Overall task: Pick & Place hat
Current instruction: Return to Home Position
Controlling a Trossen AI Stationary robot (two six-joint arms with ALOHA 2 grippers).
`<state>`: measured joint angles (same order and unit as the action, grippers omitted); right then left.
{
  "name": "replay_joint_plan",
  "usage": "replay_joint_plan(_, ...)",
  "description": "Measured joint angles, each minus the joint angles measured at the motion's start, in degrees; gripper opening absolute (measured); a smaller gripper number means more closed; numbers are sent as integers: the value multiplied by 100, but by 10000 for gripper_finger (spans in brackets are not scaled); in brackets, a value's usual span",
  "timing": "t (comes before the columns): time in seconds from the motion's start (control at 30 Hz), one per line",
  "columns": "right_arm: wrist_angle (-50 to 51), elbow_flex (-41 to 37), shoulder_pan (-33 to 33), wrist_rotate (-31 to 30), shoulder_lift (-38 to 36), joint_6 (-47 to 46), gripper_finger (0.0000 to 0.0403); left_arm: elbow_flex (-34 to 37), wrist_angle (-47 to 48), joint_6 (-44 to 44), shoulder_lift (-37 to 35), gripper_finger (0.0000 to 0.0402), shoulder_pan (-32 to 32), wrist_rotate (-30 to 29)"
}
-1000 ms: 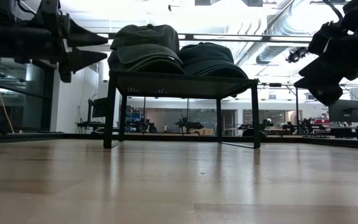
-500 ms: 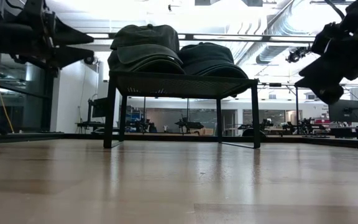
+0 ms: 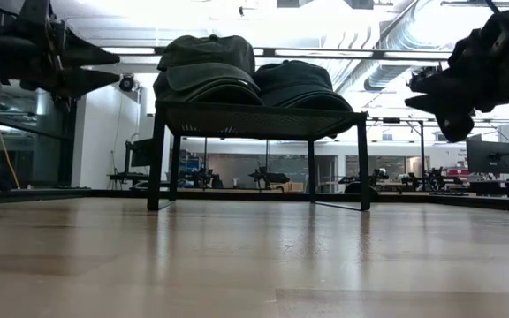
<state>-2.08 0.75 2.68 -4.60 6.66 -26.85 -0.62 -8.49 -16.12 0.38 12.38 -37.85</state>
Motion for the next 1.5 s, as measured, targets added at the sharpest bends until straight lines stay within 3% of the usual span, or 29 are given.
replay_joint_plan(0.2,-11,-18,-2,134,-2,345,122,-12,508,-358,23,206,0,-618)
replay_joint_plan(0.57,84,-9,-2,364,6,1650,122,-24,544,-369,70,206,0,-316)
replay_joint_plan(1.5,72,-18,-2,356,6,1643,122,-26,551,-369,70,206,0,-312)
